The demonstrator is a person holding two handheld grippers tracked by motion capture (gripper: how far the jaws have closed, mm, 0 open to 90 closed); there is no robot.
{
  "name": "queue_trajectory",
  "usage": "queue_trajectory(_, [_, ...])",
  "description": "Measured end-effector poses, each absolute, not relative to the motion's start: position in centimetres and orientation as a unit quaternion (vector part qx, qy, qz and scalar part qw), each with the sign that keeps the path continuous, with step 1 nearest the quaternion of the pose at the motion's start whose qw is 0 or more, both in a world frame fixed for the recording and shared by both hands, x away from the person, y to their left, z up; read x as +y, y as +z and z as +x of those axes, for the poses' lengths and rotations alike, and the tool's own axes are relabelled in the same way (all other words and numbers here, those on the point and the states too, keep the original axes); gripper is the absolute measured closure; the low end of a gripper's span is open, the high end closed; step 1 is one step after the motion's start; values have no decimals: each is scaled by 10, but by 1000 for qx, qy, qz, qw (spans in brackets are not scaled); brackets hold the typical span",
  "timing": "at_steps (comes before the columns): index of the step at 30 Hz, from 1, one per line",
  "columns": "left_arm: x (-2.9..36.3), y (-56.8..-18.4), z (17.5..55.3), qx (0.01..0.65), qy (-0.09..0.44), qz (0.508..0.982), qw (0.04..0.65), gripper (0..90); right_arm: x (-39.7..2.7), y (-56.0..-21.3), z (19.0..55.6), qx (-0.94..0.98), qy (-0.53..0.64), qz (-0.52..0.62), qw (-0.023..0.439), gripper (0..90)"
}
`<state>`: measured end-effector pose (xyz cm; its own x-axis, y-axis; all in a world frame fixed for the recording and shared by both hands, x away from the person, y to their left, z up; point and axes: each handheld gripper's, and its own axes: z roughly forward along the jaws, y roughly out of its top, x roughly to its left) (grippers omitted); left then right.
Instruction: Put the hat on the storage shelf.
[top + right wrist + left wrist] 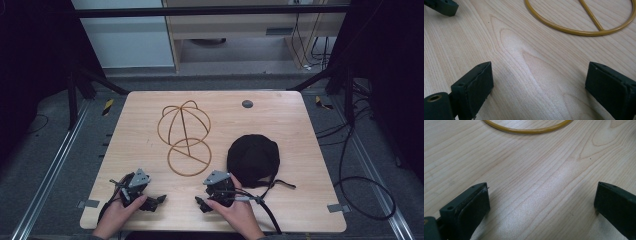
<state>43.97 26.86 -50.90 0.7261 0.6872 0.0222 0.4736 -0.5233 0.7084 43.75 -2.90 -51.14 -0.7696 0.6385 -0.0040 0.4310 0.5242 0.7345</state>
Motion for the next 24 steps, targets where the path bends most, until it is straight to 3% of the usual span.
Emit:
queue_trajectory(14, [266,-509,438,331,148,862,353,0,-29,-505,435,871,353,315,137,83])
queue_trajectory(24, [266,-509,437,330,148,863,354,0,-61,-437,424,888,317,284,175,97])
